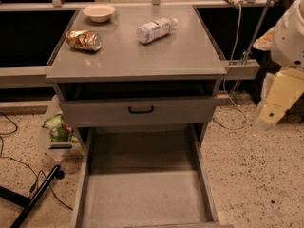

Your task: Place orange can into middle drawer

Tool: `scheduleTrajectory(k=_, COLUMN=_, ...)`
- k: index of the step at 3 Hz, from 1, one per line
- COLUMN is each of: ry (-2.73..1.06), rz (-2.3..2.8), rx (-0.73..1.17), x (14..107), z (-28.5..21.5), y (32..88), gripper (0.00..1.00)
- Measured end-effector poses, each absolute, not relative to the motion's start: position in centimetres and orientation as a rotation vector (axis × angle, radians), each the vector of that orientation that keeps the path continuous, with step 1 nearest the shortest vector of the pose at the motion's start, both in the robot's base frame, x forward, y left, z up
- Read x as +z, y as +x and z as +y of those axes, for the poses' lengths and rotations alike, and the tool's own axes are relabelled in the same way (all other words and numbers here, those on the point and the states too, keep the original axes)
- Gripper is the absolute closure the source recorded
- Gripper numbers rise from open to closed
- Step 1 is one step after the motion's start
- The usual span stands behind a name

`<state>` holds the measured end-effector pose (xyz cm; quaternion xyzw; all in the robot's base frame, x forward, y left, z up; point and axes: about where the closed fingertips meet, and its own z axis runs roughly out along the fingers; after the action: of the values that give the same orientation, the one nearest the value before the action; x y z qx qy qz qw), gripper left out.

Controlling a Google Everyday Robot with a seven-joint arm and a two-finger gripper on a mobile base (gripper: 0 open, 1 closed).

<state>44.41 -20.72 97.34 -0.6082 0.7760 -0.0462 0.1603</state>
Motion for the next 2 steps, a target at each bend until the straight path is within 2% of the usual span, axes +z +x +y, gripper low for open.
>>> scheduleTrajectory(k=1, ry=-1.790, rz=2.118, rx=-0.158, x=95.8, z=-16.7, y=47.8, gripper=0.00)
scheduleTrajectory(k=2, ry=-1.830, rz=1.956, rx=-0.175, x=94.8, z=-10.5, y=52.6, gripper=0.00)
